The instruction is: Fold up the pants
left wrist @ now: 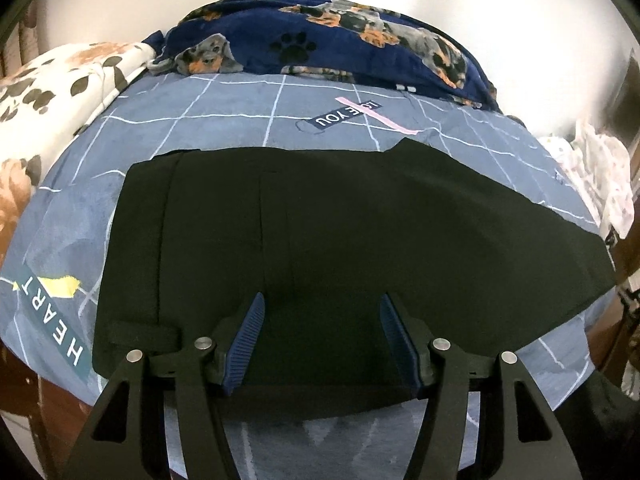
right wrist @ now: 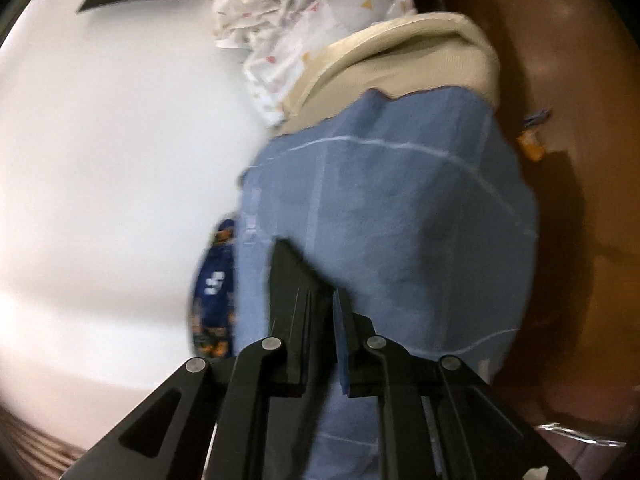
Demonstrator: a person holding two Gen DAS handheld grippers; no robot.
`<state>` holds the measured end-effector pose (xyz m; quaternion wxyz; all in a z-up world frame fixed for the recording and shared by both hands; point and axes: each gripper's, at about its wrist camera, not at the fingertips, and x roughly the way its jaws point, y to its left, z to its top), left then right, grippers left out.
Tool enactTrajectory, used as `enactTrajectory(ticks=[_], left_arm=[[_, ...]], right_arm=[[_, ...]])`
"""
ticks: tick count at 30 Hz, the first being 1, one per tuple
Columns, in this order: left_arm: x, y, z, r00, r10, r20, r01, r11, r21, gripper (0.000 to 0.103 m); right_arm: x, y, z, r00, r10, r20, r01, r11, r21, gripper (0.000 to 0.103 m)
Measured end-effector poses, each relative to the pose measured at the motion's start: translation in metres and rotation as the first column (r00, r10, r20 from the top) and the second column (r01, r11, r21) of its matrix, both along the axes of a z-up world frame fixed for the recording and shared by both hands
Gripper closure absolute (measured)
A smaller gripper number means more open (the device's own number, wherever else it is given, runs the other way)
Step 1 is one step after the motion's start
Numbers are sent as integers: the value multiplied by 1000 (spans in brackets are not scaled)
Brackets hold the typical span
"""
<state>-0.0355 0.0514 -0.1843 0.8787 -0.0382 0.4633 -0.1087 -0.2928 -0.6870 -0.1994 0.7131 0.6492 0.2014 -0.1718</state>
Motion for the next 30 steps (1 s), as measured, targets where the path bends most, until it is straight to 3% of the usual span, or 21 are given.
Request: enactTrajectory(ticks=[9,19,21,23,25,28,30], left_arm=[[0,0,2,1000,12,-6,-12,1000,-12,42],[-1,0,1,1000,10,-14,-10,1000,-13,41],[-2,-1,1,1000,9,-15,-9,1000,-10,41],[-2,-1,0,1000,7,-16,-7,1000,-10,41],[-2,-1,-1,1000,7,-18,-7,1000,-6,40],[-2,-1,-2,1000,10,-21,-10,1000,-5,40],[-1,0,-4,1000,12,-23,-12,1000,-4,40]], right_arm=[[21,9,-17,995,83,-48,-82,996,30,91],[41,4,1,991,117,-65,-116,993,14,84],[44,5,1,990,127,-65,-126,992,18,80],[50,5,0,989,138,-53,-137,990,32,62],[54,6,3,988,139,-64,-138,990,19,61],[60,8,10,974,160,-159,-170,984,-51,89],[59,6,12,973,170,-158,-181,982,-56,96]])
